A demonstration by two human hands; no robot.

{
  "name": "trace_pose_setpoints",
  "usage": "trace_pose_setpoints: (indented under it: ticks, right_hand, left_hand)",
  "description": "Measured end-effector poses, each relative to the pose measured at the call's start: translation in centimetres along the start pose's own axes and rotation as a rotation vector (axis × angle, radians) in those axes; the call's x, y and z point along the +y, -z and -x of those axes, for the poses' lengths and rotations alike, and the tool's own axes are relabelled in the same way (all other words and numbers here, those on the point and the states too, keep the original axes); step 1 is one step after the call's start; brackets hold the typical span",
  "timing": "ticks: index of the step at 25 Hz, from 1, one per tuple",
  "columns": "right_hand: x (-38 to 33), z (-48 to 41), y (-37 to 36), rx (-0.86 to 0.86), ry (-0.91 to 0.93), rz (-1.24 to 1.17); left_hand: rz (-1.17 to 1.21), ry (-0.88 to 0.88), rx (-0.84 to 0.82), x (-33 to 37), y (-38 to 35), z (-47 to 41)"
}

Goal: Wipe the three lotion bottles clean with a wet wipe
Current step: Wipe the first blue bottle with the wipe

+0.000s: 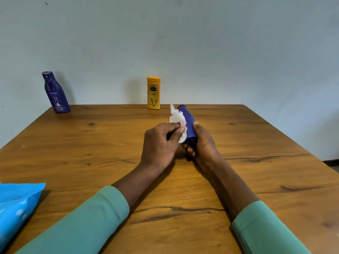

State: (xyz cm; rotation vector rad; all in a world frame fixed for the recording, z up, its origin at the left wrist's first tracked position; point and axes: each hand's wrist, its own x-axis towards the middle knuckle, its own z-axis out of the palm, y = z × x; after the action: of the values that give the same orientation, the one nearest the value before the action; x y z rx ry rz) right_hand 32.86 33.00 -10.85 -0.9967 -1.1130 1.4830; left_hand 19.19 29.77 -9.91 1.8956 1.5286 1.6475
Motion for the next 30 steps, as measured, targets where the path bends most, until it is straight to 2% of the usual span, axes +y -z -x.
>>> trace_pose_setpoints:
  ticks: [2,4,6,11,14,17,20,22,26,28,30]
  right_hand:
    - [-0.3,0.1,0.1,0.046,0.013,-0.09]
    - [-0.7,0.5,0.1,0.022,0.025,-0.134]
    - [-0.9,0.7,0.0,-0.052,0.034,-0.102]
    - [-1.0,1.0,0.0,-0.26,0.031,-0.045]
    - [-1.2,1.3,-0.4,-0.264,0.039,0.103]
    - [-1.1,0.9,-0.1,-0.253,0.044,0.118]
    - [-1.3,1.1,0.2,-0.314,-0.001,0.051]
    - [-1.6,1.6,0.3,-0.369,0.009,0.074]
    - [-1.8,1.9,0.0,-0.449,0.042,0.12]
    - [-1.6,1.8,-0.3,-0.453,0.066,0.166]
    - [-1.1,1.6,-0.4,-0.442,0.099,0.275]
  left_hand:
    - [-0.007,-0.08,-0.02,0.7,-0.5,0.8]
    - [0.023,-0.073,-0.031,0.9,-0.6,0.9]
    - [0.098,0.001,0.001,0.8,-0.3,0.8]
    - [0.14,0.191,0.225,-0.6,1.1,-0.7]
    - [0.222,0.374,0.33,-2.7,1.7,-2.3]
    - [0.416,0.437,0.318,-3.2,1.7,-2.9]
    - [0.573,0.436,0.187,-2.6,2.1,-3.2]
    - [0.407,0.369,0.107,-2.6,2.4,-3.4]
    - [0.019,0.355,0.117,-2.8,2.9,-4.0]
    - [-0.08,0.509,0.023,-3.0,3.3,-4.7]
    - [-0.048,0.752,-0.112,-3.2,4.0,-5.3]
